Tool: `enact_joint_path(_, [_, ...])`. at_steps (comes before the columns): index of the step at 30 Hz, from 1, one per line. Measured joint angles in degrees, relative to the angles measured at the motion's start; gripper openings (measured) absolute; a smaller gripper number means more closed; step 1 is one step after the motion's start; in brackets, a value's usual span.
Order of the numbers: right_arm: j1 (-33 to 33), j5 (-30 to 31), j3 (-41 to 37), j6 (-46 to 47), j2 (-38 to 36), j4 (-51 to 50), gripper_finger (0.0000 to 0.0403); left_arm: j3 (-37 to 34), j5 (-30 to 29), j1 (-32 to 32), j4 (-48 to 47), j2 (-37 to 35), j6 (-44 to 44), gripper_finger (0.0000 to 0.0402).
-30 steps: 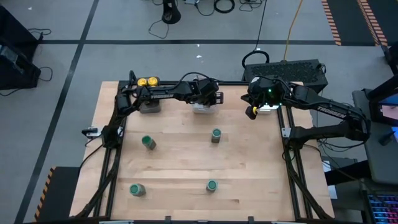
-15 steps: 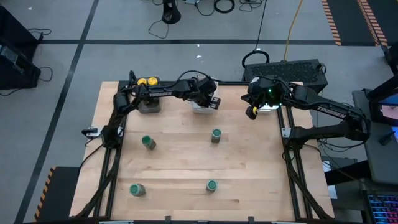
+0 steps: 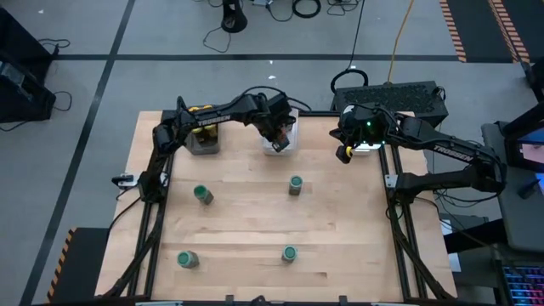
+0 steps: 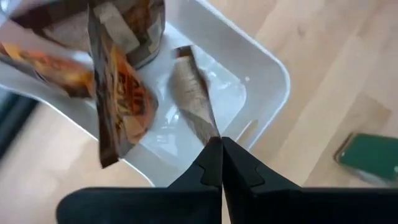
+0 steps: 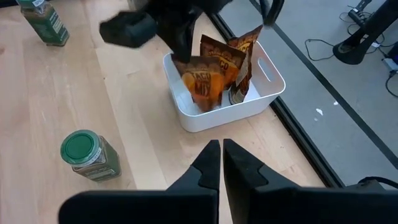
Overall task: Sort spices by type
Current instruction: Put the orange seasoning pack into the left white bin
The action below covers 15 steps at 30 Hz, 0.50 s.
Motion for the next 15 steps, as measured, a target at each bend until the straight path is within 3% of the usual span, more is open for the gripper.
enact_joint_path(9, [0.0,0.0,0.0,0.0,0.0,0.1,0.0000,0.8,-1.6,0.8,-4.2,0.0,11.9,0.0002])
enact_joint_path(15, [0.0,0.0,0.0,0.0,0.0,0.1,0.0000,0.7,-11.5,1.1,-5.4,0.0,17.6,0.0002])
